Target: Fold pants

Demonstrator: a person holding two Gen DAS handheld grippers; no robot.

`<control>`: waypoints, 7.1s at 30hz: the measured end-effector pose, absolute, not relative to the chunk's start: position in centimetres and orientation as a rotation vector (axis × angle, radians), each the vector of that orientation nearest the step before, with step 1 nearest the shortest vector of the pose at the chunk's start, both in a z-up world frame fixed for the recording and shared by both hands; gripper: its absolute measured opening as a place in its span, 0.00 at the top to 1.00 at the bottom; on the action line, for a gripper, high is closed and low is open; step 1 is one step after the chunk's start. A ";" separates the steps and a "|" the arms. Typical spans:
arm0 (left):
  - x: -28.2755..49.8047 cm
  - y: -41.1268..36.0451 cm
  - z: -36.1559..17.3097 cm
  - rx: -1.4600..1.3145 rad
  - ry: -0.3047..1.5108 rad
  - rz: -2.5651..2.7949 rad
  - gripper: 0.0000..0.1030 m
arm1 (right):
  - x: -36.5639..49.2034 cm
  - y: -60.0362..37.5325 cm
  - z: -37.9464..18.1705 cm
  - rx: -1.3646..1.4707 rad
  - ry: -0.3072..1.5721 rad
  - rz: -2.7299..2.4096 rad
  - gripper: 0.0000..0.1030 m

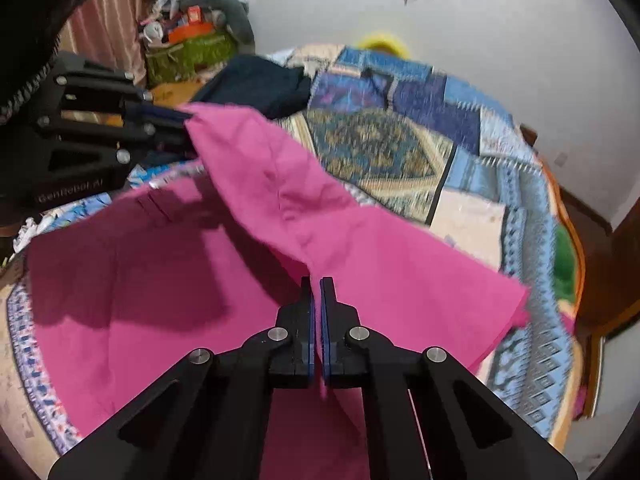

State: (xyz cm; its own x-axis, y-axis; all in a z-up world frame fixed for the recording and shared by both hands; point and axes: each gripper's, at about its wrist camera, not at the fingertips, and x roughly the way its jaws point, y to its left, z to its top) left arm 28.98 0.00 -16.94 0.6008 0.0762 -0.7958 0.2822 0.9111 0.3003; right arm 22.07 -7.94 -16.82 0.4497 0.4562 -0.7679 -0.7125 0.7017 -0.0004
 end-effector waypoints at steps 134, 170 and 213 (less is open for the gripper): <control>17.8 7.3 -19.0 0.034 0.975 -0.111 0.18 | 13.9 -18.0 -20.1 0.041 1.038 0.513 0.47; 33.2 12.7 -20.6 -0.188 1.160 0.015 0.41 | 25.4 -18.8 -15.9 -0.022 0.887 0.443 0.47; 30.3 10.3 -17.1 -0.043 1.011 0.019 0.61 | 28.3 -14.2 -14.4 -0.244 0.811 0.520 0.49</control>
State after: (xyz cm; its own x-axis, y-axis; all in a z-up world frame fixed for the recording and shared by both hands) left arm 30.29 10.26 -17.08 0.5312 -0.0040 -0.8472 -0.0359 0.9990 -0.0273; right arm 28.34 -14.16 -14.45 0.5734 0.3473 -0.7420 -0.5294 0.8483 -0.0120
